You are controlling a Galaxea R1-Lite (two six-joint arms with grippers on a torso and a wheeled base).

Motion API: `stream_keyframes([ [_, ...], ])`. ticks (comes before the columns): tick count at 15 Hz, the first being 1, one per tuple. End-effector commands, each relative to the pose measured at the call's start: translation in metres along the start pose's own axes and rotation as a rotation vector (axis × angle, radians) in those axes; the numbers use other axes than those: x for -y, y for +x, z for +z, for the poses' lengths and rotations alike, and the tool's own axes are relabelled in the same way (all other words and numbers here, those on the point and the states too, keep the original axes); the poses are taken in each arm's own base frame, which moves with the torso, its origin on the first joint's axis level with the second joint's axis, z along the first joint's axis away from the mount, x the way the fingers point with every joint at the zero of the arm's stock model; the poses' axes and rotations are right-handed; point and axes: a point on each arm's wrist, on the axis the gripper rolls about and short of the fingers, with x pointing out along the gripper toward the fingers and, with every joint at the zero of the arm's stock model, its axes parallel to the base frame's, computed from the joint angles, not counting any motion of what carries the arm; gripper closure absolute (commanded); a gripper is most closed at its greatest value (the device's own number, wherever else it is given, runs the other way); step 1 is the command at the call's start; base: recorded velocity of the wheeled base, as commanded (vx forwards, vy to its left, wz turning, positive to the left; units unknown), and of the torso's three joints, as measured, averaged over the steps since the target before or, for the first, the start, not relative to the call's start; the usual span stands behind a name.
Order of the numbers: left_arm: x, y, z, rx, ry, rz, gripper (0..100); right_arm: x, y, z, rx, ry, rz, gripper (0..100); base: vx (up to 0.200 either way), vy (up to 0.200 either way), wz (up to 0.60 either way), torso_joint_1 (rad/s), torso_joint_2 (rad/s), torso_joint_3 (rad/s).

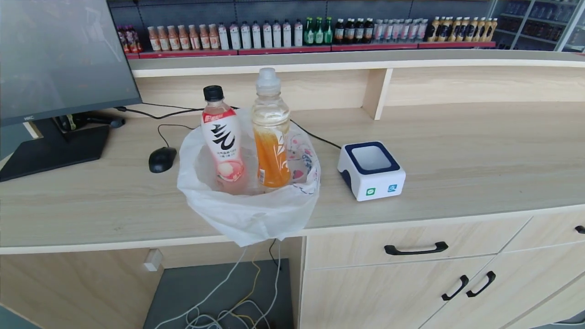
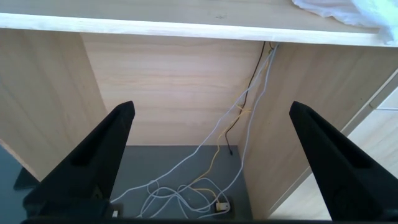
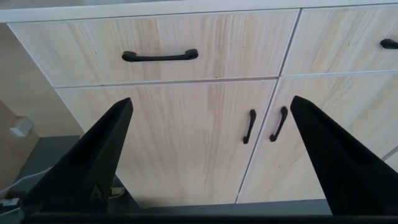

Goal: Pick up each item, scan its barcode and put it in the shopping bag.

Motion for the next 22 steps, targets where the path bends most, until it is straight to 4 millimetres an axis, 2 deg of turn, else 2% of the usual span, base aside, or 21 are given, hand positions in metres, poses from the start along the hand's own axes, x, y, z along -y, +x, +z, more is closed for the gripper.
stream_keyframes([
  [1, 0.0000, 0.0000, -0.0001, 0.000, -0.001, 0.000, 0, 0.0000, 0.0000, 0.0000, 0.000, -0.001, 0.001, 0, 0.000, -0.200, 0.00, 0.002, 0.00, 0.002],
  [8, 0.0000, 0.0000, -0.0001, 0.000, 0.001, 0.000, 0, 0.0000, 0.0000, 0.0000, 0.000, -0.002, 0.001, 0, 0.000, -0.200, 0.00, 0.004, 0.01, 0.004],
  [22, 0.0000, 0.0000, -0.0001, 0.000, -0.001, 0.000, 0, 0.0000, 0.0000, 0.0000, 0.000, -0.004, 0.001, 0, 0.000, 0.000, 0.00, 0.000, 0.00, 0.000],
])
